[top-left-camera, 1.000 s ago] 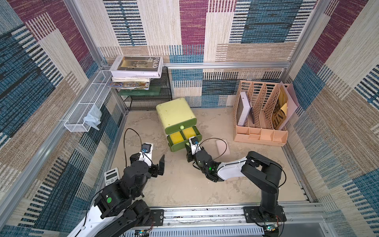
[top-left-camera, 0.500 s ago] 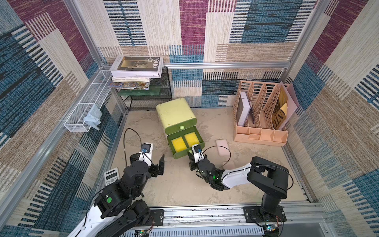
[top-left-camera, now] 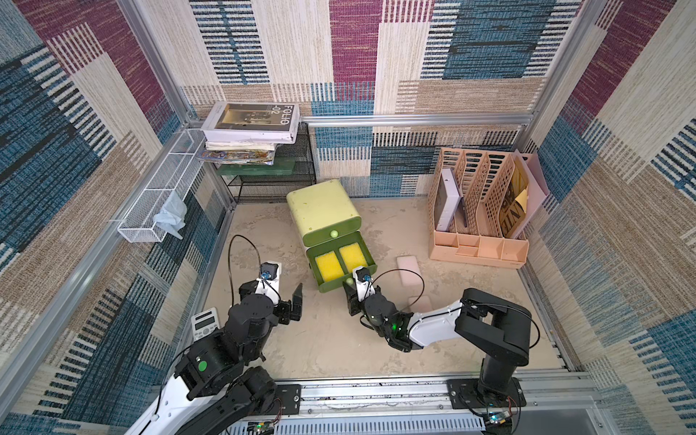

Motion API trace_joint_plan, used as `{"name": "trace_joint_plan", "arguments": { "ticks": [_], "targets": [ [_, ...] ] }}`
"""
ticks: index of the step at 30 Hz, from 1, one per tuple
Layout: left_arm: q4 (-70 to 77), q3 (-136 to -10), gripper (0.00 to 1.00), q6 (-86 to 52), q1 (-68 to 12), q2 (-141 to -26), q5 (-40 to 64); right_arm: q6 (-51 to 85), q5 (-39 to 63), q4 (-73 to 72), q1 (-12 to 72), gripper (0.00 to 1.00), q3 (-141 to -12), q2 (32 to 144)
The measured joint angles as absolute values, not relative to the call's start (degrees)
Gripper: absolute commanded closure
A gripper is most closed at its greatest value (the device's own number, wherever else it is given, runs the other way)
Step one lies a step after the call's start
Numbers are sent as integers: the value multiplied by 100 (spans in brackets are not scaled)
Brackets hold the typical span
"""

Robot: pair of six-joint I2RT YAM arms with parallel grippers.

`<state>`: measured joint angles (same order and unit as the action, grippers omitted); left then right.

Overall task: Take the sponge out of the drawer
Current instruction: Open the drawer in the storage box.

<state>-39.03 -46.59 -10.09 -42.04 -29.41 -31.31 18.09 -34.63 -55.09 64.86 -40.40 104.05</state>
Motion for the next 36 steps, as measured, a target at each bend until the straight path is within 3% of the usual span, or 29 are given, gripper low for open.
{"name": "trace_joint_plan", "arguments": {
  "ticks": [11, 28, 36],
  "targets": [
    [-3903, -4659, 0, -1009, -4180, -2941, -3105, 1839, -3398, -5349, 6486, 31, -3981, 10195],
    [-3900, -4650, 0, -1009, -4160, -2941, -3020, 1916, -3409, -4532, 6514, 23, -3406, 8497],
    [-3898, -4650, 0, -1009, -4145, -2943, -3015, 1822, -3186, -3417, 5977, 20, -3905, 7634]
  ]
}}
